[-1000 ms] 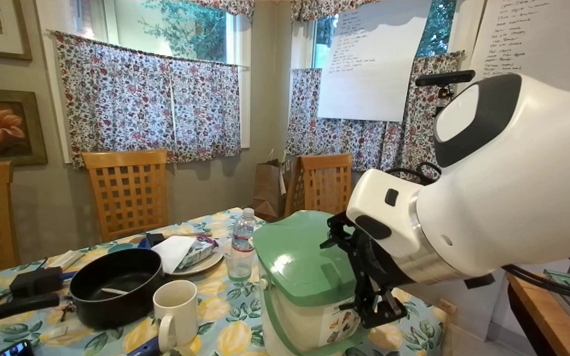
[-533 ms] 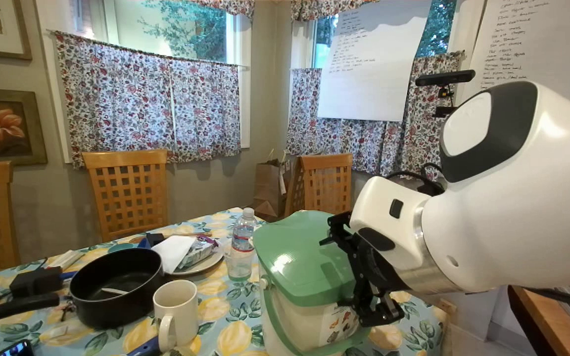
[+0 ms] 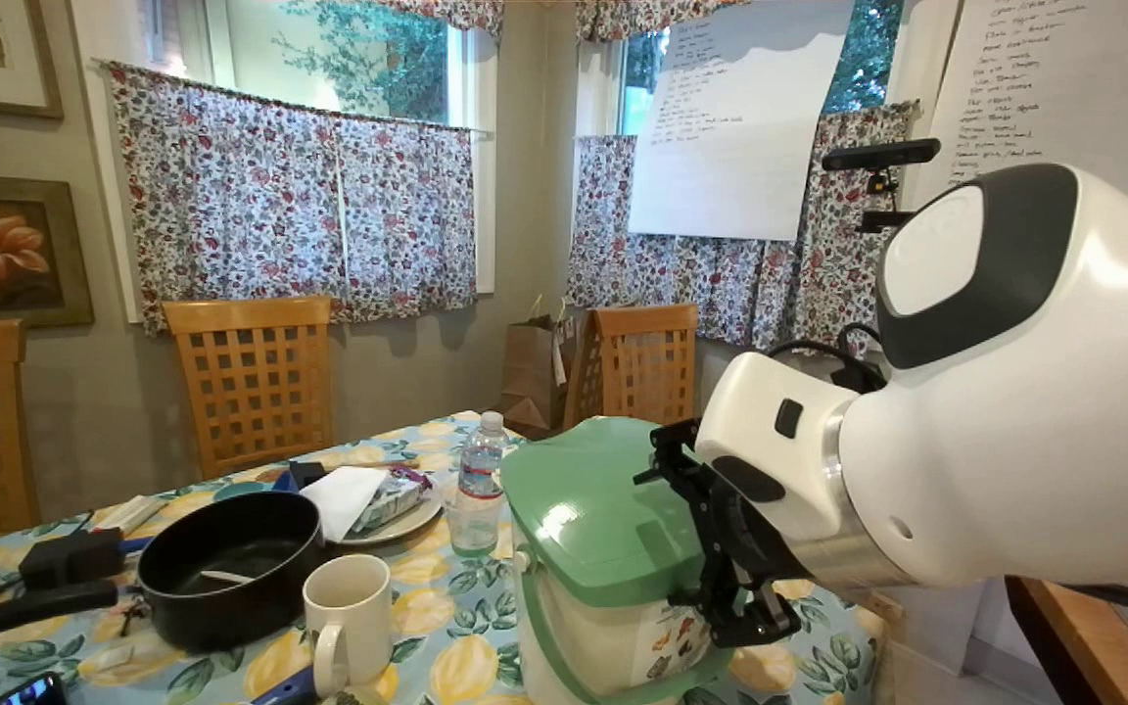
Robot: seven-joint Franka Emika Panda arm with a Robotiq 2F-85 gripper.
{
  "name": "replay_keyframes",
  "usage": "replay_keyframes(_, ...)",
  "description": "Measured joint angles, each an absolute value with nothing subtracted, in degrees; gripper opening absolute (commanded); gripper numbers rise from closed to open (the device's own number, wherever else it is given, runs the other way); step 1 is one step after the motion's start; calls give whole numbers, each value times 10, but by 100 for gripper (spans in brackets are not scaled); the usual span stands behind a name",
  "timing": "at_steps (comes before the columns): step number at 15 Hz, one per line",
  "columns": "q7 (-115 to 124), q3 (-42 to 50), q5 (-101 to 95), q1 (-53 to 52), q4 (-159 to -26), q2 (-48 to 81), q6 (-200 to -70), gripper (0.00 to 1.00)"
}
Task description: Open the bucket
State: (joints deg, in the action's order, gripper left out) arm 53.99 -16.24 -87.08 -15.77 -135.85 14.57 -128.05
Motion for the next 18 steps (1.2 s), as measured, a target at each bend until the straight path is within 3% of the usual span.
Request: replay_keyframes(18,566,-167,-893,-169,-1358,164,-1227,100)
